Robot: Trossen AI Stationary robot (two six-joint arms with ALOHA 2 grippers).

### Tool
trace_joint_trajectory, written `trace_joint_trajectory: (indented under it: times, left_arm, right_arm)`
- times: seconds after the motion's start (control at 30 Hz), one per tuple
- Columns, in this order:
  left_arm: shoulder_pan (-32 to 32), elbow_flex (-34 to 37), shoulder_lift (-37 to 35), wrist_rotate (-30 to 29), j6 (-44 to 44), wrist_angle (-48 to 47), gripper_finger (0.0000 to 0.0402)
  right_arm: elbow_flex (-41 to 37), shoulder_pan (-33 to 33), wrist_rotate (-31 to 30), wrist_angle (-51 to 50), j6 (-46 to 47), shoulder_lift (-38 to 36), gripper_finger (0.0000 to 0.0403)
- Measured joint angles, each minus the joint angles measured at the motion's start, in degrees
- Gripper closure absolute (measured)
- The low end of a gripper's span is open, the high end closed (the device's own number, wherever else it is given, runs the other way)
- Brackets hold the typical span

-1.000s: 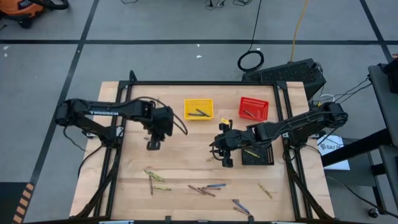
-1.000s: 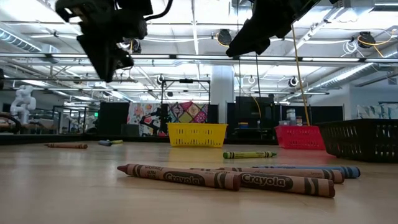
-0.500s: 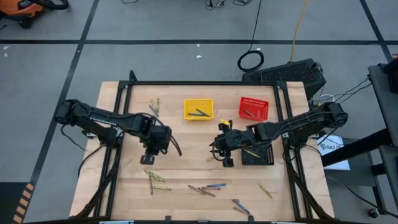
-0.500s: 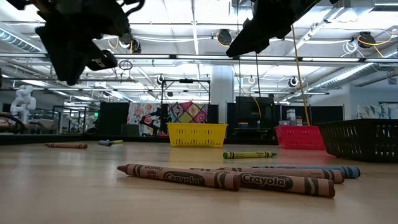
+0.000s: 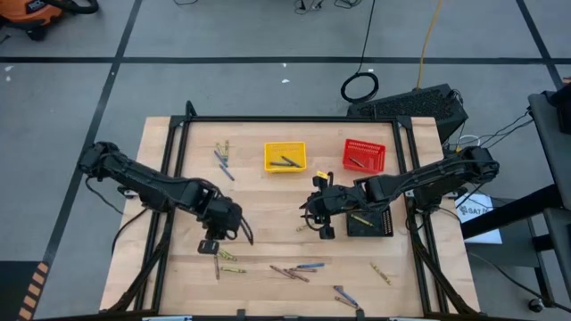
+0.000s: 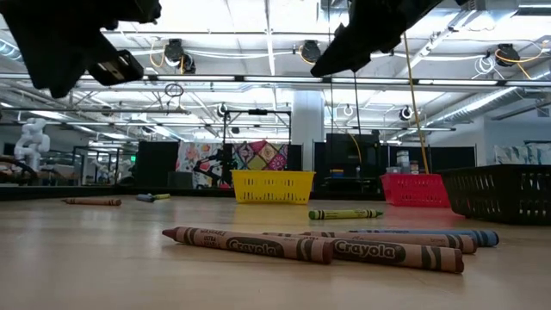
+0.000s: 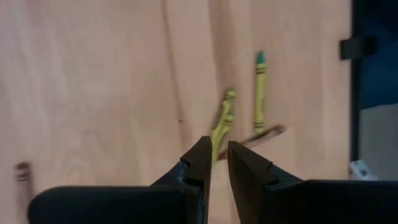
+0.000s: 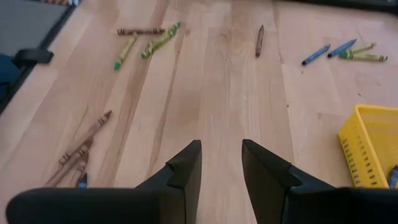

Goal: Sort crayons
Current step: Put the green crayon into the black bin

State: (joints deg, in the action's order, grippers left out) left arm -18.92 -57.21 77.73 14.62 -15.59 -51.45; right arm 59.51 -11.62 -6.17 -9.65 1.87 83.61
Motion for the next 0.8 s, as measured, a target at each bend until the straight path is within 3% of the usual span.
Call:
trace_joint_trajectory:
  times: [0.2,0.43,0.8]
  left_arm:
    - [-4.0,0.0,0.0,-2.8,-8.5,0.1,0.0345]
    - [-7.4,0.0,1.0,-9.7,-16.9,1.1,0.0345]
    - [-9.8,0.0,6.2,-4.6,-19.5,9.3,0.0345]
  right_arm:
    - [0.0,0.0,-0.4,3.0,0.0,0.0,0.03]
    - [0.0,0.0,-6.1,2.6,5.0,0.0,0.03]
    - [0.0,-1.3,-5.8,2.5,6.6,0.0,0.03]
